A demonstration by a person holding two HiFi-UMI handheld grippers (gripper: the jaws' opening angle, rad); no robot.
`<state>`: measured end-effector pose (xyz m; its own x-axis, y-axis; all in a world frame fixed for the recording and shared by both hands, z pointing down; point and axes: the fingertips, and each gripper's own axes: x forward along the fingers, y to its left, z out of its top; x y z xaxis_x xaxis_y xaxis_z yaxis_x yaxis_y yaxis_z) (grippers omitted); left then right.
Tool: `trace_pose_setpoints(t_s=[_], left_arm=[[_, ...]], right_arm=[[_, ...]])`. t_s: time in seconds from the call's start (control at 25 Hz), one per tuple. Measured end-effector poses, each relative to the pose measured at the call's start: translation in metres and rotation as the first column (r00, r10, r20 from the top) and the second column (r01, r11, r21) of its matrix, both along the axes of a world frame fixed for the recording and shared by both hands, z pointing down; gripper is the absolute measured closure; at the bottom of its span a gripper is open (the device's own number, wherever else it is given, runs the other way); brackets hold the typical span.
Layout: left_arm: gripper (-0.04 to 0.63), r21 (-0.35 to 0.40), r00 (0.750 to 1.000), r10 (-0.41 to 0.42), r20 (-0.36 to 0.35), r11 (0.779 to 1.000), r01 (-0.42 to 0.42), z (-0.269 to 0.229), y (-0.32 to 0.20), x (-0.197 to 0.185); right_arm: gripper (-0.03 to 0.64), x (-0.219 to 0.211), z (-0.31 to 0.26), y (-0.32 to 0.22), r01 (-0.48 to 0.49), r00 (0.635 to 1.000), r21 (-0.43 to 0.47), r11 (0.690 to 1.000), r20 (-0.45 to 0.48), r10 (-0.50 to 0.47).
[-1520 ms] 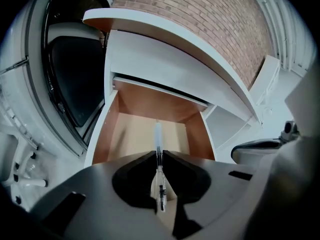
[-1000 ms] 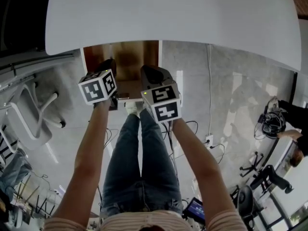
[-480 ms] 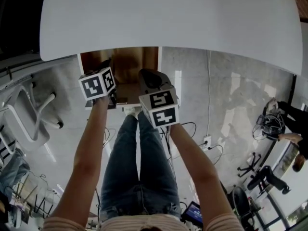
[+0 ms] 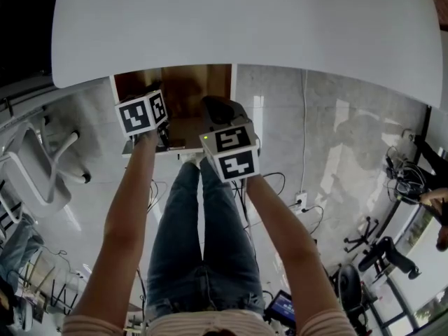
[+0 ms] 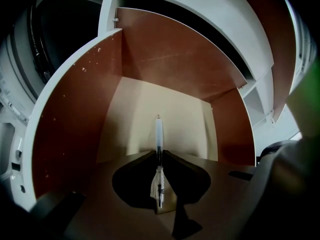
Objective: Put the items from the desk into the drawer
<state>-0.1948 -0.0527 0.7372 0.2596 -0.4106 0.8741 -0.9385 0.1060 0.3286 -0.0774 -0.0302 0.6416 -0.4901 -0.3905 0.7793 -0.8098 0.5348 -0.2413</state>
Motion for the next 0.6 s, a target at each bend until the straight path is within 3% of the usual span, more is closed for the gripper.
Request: trace_pose_setpoints(t_s=[0.6], left_arm=[[0.548,-0.023,0.998,0.055,0.039,0.998,-0.055,0.018,0.001,0.001]], right_arm=[[0.6,-0.003,0.004,0.001,0.008,1.0,-0.002,1.0,-0.007,-0.008]])
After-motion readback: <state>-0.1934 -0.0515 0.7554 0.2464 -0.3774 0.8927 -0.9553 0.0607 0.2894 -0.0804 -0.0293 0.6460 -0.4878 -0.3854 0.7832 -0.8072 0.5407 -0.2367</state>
